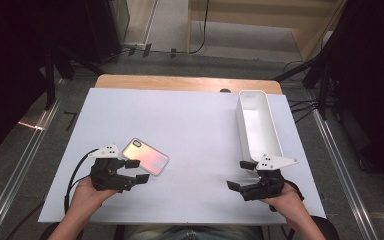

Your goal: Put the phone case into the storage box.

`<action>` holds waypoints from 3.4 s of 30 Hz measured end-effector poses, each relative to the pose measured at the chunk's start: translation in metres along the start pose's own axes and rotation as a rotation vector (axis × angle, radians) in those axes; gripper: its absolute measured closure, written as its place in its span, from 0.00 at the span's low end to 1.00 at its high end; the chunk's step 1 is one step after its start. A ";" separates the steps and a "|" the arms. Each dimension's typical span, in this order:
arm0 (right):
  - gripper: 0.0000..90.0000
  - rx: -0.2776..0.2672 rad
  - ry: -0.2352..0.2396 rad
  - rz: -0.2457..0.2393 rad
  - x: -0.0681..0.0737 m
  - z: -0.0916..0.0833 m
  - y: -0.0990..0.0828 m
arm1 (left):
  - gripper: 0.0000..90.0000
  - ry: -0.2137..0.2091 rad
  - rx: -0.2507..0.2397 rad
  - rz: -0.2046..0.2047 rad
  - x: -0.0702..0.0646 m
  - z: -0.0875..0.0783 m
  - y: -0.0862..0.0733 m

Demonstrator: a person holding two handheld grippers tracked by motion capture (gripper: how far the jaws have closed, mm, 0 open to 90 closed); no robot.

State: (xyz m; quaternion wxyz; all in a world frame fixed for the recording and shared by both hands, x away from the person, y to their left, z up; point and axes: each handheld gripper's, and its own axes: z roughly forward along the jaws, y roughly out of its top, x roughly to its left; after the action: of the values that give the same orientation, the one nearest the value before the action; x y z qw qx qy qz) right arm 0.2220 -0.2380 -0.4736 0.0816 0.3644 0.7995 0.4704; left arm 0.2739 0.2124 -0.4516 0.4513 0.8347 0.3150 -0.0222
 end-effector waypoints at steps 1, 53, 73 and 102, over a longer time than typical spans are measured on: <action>0.13 0.002 0.000 0.001 0.000 0.000 0.000 | 0.30 0.001 -0.003 0.002 -0.001 -0.002 -0.002; 0.13 0.030 0.045 -0.044 0.012 0.039 0.045 | 0.30 0.048 -0.066 -0.066 0.006 -0.031 -0.017; 0.13 0.024 0.052 -0.038 0.011 0.061 0.073 | 0.30 0.040 -0.072 -0.069 0.010 -0.030 -0.014; 0.13 0.036 0.072 -0.061 0.023 0.104 0.108 | 0.30 0.044 -0.087 -0.077 0.011 -0.030 -0.012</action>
State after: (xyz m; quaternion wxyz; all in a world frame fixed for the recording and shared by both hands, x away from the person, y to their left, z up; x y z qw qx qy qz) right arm 0.3093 -0.1198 -0.4376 0.0607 0.3240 0.8210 0.4661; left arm 0.2689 0.2456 -0.4464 0.4788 0.8019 0.3573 -0.0076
